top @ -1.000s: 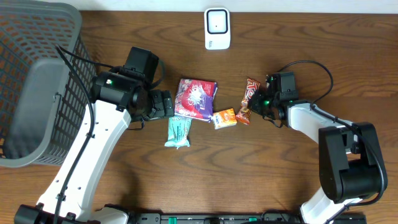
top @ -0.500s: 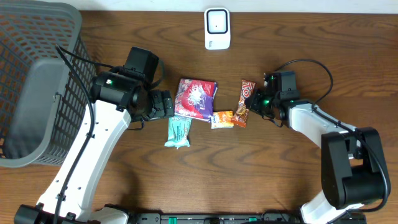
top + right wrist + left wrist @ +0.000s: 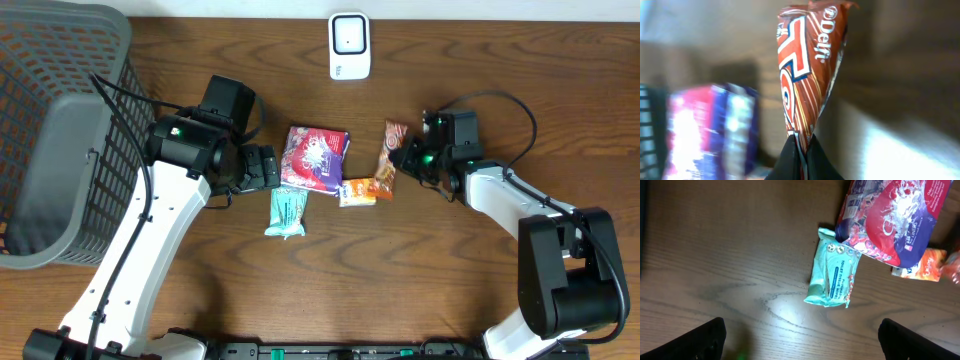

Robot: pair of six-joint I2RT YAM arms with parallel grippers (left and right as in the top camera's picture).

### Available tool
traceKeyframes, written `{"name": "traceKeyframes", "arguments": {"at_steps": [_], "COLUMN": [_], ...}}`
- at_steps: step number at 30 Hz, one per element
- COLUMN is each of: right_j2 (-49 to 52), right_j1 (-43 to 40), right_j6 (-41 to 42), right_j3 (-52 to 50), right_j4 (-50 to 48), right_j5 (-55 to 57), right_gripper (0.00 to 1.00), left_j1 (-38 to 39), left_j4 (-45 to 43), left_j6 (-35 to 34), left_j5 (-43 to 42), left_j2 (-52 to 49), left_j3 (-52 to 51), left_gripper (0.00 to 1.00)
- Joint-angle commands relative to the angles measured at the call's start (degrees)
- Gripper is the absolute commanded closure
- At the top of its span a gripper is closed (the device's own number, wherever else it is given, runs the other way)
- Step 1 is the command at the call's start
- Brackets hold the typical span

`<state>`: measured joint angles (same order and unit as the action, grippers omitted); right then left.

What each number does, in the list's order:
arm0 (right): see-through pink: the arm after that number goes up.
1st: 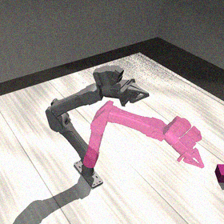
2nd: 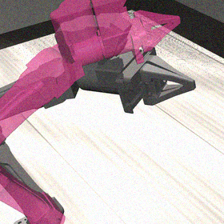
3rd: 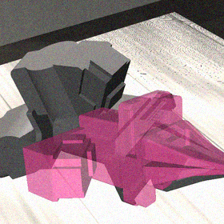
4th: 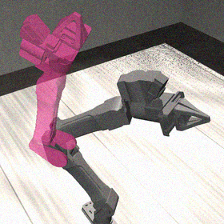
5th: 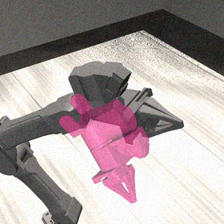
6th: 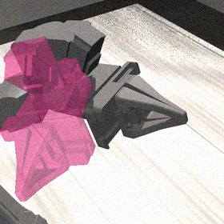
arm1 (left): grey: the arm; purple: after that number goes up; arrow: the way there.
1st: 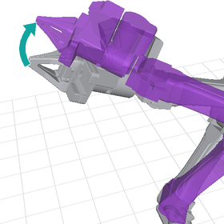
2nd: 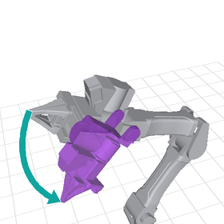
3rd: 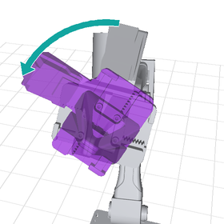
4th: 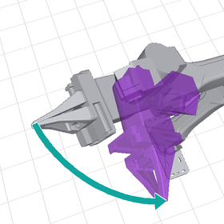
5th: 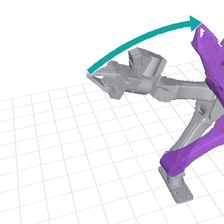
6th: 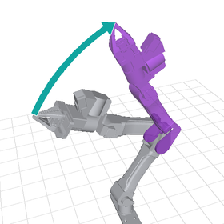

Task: Scan the item barcode
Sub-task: 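Lift the snack bar and carry it toward the white scanner, then hold the snack bar barcode in front of the white scanner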

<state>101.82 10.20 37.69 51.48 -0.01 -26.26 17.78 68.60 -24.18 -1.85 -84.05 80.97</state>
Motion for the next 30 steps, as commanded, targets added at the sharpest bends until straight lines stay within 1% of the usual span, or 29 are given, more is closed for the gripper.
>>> {"name": "traceKeyframes", "arguments": {"at_steps": [1, 5, 7, 11, 14, 18, 25, 30], "right_j2": [-1.22, -1.22, -1.22, -1.05, -0.33, 3.63, 17.22, 26.4], "right_j1": [0.74, 0.74, 0.92, 2.69, 4.96, 7.69, 8.31, 8.15], "right_j6": [4.09, 9.73, 11.5, 12.22, 11.96, 11.78, 11.56, 10.69], "right_j3": [1.03, 2.32, 4.2, 10.38, 16.06, 24.48, 40.15, 53.42], "right_j4": [-5.38, -15.41, -17.16, -16.41, -13.86, -11.15, -9.73, -2.69], "right_j5": [-5.38, -5.14, -2.97, 2.89, 8.92, 14.91, 14.32, 14.36], "right_gripper": [0.99, 0.99, 0.99, 0.99, 0.99, 0.99, 0.99, 0.99], "left_j1": [0.17, 0.17, 0.17, 0.17, 0.17, 0.17, 0.17, 0.17], "left_j4": [0.17, 0.17, 0.17, 0.17, 0.17, 0.17, 0.17, 0.17], "left_j6": [0.33, 0.33, 0.33, 0.33, 0.33, 0.33, 0.33, 0.33], "left_j5": [-0.33, -0.31, -0.31, -0.33, -0.31, -0.31, -0.31, -0.33], "left_j2": [-0.15, -0.15, -0.15, -0.15, -0.15, -0.15, -0.15, -0.15], "left_j3": [-0.31, -0.31, -0.31, -0.31, -0.31, -0.31, -0.31, -0.31], "left_gripper": [0.02, 0.02, 0.02, 0.02, 0.02, 0.02, 0.02, 0.02]}}
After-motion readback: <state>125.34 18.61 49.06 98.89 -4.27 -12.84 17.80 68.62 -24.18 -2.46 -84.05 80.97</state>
